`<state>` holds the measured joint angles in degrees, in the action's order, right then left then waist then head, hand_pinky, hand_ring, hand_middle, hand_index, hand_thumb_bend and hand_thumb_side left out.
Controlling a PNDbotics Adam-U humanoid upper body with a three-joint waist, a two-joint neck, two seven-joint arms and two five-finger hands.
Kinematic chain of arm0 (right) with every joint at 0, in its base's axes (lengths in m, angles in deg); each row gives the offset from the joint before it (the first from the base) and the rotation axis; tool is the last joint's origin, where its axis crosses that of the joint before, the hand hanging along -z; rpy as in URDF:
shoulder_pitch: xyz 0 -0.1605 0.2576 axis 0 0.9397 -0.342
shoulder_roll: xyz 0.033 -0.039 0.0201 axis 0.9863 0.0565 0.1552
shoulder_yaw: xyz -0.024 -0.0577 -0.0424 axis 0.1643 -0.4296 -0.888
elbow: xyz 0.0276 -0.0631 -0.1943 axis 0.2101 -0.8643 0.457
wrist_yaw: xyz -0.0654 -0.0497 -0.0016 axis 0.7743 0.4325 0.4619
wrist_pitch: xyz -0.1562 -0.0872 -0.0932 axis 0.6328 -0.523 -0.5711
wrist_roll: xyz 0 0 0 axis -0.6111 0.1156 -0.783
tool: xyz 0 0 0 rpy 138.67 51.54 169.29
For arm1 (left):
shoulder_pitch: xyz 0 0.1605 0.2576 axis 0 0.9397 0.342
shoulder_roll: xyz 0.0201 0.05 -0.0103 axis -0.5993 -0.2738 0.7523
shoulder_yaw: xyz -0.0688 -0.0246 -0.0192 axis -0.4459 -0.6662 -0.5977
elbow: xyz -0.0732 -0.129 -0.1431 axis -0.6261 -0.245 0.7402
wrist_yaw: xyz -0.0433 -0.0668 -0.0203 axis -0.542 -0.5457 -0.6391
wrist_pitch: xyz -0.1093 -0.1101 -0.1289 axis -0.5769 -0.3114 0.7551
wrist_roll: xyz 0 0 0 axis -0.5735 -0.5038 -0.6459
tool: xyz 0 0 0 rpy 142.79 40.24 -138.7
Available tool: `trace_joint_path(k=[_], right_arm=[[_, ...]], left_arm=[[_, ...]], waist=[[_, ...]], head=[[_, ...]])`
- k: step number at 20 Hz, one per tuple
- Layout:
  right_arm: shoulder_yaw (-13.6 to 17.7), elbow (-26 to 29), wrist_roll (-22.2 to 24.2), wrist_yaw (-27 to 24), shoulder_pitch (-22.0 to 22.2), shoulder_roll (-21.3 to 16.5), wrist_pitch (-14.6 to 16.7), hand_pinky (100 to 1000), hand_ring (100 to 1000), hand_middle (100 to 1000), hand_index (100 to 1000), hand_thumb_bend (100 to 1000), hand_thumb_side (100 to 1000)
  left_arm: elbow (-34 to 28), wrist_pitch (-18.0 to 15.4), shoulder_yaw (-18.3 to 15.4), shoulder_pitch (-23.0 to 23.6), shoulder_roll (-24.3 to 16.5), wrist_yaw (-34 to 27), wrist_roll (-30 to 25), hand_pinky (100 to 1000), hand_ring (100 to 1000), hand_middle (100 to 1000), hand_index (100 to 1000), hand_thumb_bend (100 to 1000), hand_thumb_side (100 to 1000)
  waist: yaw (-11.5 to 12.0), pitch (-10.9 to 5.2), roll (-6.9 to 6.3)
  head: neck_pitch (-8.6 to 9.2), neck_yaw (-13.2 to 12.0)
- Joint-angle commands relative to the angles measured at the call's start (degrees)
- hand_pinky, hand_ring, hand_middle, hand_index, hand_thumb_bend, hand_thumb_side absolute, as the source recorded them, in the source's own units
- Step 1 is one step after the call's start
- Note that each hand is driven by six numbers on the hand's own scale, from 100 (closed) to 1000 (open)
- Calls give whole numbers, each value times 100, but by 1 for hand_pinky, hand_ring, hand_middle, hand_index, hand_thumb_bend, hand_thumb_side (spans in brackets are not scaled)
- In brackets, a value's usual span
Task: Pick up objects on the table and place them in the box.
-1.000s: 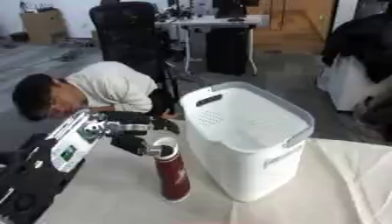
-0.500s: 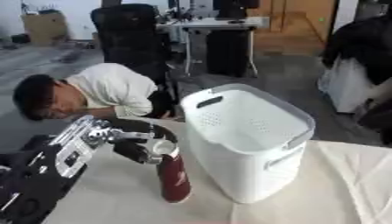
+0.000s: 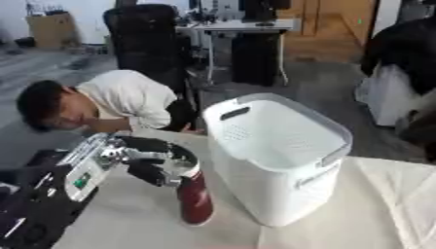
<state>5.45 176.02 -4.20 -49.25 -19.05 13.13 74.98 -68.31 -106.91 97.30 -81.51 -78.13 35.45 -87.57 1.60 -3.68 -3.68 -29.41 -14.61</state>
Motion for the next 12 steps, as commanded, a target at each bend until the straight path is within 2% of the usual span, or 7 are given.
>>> trace_joint_path(k=[1, 7, 12], right_arm=[[23, 63, 16, 9, -97, -23, -2, 271, 561, 565, 679, 100, 896], [26, 63, 29, 18, -97, -18, -11, 274, 563, 566, 680, 100, 897], [28, 63, 38, 26, -92, -18, -19, 275, 564, 567, 680, 100, 898]], left_arm=[[23, -842, -106, -74, -91, 52, -749, 1000, 1000, 1000, 1000, 359, 1000], [51, -923, -195, -119, -70, -55, -483, 1000, 1000, 1000, 1000, 327, 1000], [-58, -882, -316, -187, -83, -544, -266, 1000, 1000, 1000, 1000, 309, 1000]], waist=[[7, -32, 6], [4, -37, 6], [4, -43, 4]], head=[[75, -71], [83, -77], [80, -73]])
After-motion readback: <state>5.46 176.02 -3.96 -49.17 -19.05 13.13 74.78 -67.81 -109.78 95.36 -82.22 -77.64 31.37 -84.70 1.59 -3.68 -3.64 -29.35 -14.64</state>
